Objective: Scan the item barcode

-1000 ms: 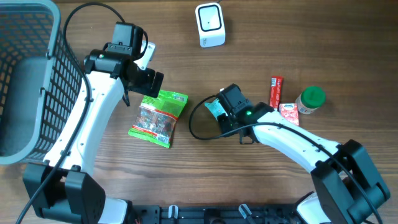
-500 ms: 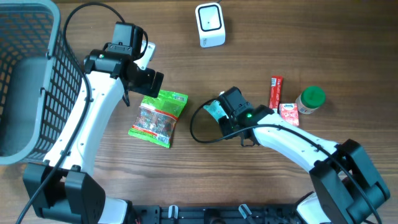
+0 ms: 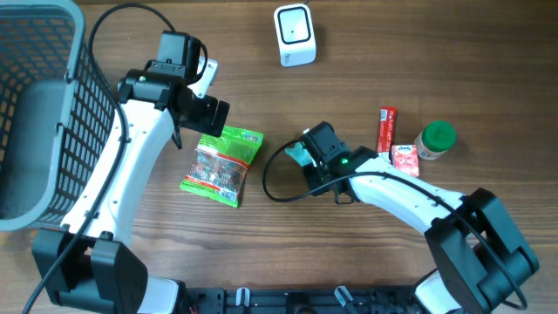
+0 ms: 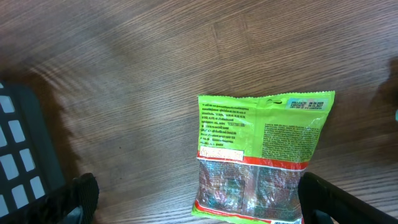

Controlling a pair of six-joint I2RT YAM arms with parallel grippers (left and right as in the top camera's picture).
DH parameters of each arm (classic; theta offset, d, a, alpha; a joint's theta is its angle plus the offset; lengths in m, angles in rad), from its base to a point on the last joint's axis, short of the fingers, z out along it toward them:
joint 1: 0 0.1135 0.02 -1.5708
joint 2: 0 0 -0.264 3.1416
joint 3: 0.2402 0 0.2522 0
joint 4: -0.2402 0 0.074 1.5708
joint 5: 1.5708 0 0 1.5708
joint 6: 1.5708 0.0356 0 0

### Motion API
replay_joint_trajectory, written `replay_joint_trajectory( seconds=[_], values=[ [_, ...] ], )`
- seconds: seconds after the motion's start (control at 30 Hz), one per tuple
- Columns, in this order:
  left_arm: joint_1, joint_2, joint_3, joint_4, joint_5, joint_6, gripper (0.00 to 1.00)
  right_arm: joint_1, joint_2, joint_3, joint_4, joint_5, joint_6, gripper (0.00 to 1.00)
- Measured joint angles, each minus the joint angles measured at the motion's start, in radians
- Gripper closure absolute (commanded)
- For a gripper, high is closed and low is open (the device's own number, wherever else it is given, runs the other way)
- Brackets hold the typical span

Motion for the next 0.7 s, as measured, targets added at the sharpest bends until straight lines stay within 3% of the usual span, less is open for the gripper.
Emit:
replay_joint_trajectory(
  seconds=[0.3, 0.57, 0.7],
  values=[
    [0.0, 0.0, 0.0, 0.0, 0.0, 0.0, 0.0, 0.0, 0.002, 0.013, -0.026, -0.001, -0.017, 0.46],
    [0.0, 0.0, 0.0, 0.0, 0.0, 0.0, 0.0, -0.01, -0.042, 0.051, -0.147, 0.002, -0.061, 0.37],
    [0.0, 0.0, 0.0, 0.0, 0.0, 0.0, 0.0, -0.01, -0.055, 0.054, -0.168, 0.013, -0.11, 0.6]
  ],
)
